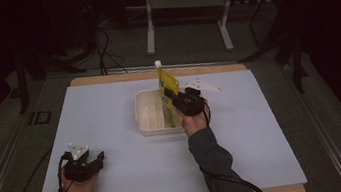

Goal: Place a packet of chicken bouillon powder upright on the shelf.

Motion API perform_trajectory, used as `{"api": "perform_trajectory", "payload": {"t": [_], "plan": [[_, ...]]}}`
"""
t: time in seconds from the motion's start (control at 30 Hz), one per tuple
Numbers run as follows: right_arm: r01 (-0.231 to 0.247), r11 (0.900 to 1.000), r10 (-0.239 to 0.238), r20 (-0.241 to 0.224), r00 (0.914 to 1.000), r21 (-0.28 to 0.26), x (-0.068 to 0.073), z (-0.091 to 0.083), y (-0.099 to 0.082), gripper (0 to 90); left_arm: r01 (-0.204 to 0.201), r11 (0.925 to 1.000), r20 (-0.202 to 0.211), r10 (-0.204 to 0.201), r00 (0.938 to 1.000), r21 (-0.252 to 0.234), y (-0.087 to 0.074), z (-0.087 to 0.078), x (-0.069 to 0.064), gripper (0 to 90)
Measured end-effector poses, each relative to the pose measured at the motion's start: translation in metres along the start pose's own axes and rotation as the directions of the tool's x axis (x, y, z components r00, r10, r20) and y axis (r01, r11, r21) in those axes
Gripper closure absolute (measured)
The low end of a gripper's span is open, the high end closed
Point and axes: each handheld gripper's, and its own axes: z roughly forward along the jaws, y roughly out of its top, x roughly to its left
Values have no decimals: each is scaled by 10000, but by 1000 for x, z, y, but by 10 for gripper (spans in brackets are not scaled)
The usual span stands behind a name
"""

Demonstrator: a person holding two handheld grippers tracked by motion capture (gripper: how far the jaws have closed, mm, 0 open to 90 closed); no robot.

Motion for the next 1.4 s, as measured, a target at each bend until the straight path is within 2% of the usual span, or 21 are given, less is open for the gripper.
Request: {"api": "perform_trajectory", "payload": {"t": [0.23,0.57,0.8,1.03,1.1,1.23,1.27,1.4], "plan": [[102,9999,-102,40,9999,54,1,-4,-4,900,-27,10000,-2,27,10000,29,0,0,0,424],[210,9986,-217,138,9997,480,-8,-11,-12,900,-23,10000,-23,23,10000,37,0,0,0,423],[543,9928,-569,212,9982,1071,-7,-12,-7,897,-19,10000,-28,19,10000,36,0,0,0,423],[425,9848,-477,267,9985,1681,-10,-12,-3,894,-30,10000,-44,30,10000,39,0,0,-1,423],[388,9848,-460,386,9982,1694,-10,-12,-3,895,-31,10000,-39,32,10000,41,0,0,-1,423],[-605,9839,581,191,9981,1681,-17,-13,-4,898,-51,10000,-46,51,10000,71,0,1,-1,423],[-941,9819,942,78,9955,1640,-18,-13,-4,898,-49,10000,-46,49,10000,71,0,1,-1,423],[-1551,9752,1593,-140,9871,1579,-20,-13,-6,898,-28,10000,-47,29,10000,94,0,1,0,423]]}}
